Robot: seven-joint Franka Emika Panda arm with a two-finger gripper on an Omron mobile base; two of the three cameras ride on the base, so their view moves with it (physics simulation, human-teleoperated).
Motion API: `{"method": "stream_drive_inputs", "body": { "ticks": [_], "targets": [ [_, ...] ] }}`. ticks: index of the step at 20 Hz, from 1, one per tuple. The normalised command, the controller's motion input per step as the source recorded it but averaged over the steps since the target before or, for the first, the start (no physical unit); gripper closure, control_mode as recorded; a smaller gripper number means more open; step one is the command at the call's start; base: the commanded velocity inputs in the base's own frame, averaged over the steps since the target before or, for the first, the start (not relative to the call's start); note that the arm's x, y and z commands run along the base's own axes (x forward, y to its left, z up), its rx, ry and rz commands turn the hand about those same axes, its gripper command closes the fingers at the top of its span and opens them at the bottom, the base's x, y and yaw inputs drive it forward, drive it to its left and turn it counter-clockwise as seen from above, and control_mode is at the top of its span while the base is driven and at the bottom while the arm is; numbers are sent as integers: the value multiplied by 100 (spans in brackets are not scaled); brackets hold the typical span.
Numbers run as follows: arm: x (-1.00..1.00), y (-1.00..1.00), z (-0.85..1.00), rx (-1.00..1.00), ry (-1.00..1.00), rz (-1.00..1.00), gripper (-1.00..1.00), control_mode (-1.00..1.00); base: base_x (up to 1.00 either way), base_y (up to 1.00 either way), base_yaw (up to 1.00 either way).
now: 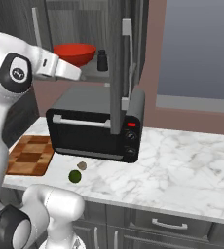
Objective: Open the cabinet. Place the bowl and condiment on the counter. Then place the lime and garlic on the cutting board.
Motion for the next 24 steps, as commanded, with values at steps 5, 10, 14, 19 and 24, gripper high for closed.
{"method": "stream_drive_inputs", "body": {
  "ticks": [5, 10, 14, 19, 24],
  "targets": [
    [-28, 20, 0, 7, 1, 30, -100, -100, 0, 0, 0],
    [-27, 24, -1, 4, 2, 30, -100, -100, 0, 0, 0],
    [-8, 27, 0, 7, 0, 27, -100, -100, 0, 0, 0],
    [9, 36, 0, 9, 0, 21, -100, -100, 0, 0, 0],
    [32, 40, 3, 4, -1, 15, -100, -100, 0, 0, 0]
  ]
}}
